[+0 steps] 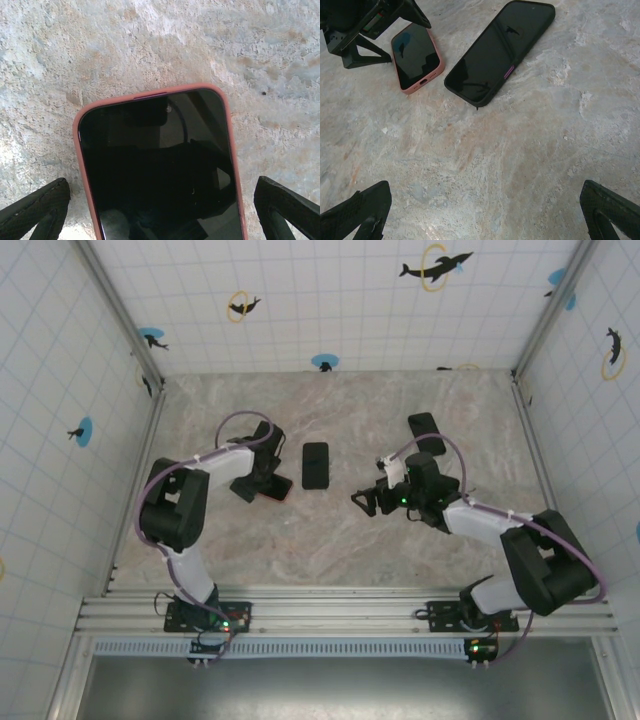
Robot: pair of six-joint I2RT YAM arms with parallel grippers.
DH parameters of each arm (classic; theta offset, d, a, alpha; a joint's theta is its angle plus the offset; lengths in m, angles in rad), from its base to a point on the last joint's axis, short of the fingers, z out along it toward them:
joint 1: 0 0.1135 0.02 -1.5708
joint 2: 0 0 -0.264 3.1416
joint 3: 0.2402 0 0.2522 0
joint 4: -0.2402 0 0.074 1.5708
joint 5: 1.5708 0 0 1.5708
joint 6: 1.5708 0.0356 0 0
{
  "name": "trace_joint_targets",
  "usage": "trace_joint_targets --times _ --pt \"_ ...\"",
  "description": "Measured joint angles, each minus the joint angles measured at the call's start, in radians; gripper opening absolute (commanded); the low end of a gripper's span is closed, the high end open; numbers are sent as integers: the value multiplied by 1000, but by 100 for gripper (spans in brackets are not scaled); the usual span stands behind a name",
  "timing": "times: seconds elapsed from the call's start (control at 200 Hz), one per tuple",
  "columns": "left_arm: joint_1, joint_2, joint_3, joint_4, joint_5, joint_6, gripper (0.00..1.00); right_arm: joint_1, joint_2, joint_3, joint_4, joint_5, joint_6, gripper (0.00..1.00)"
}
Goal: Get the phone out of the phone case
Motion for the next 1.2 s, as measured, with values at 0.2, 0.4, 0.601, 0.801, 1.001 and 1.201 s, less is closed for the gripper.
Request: trace_joint_targets --times 0.2,0.4,0.601,0.801,1.001,1.201 --pt "-1 3 0 -3 0 11 90 0 9 0 0 -3 12 100" --pt "-1 18 19 -25 1 42 89 0 13 0 1 -8 27 100" --pt "-13 18 19 -26 13 57 88 -7 13 0 32 -25 51 100" --pt "-46 26 28 -47 19 74 88 -30 13 -14 83 -52 81 99" --pt "-47 28 29 -54 24 58 90 -55 13 -54 124 -83 113 99" --pt "-39 47 66 -117 32 -37 97 -81 13 -63 183 -129 147 99"
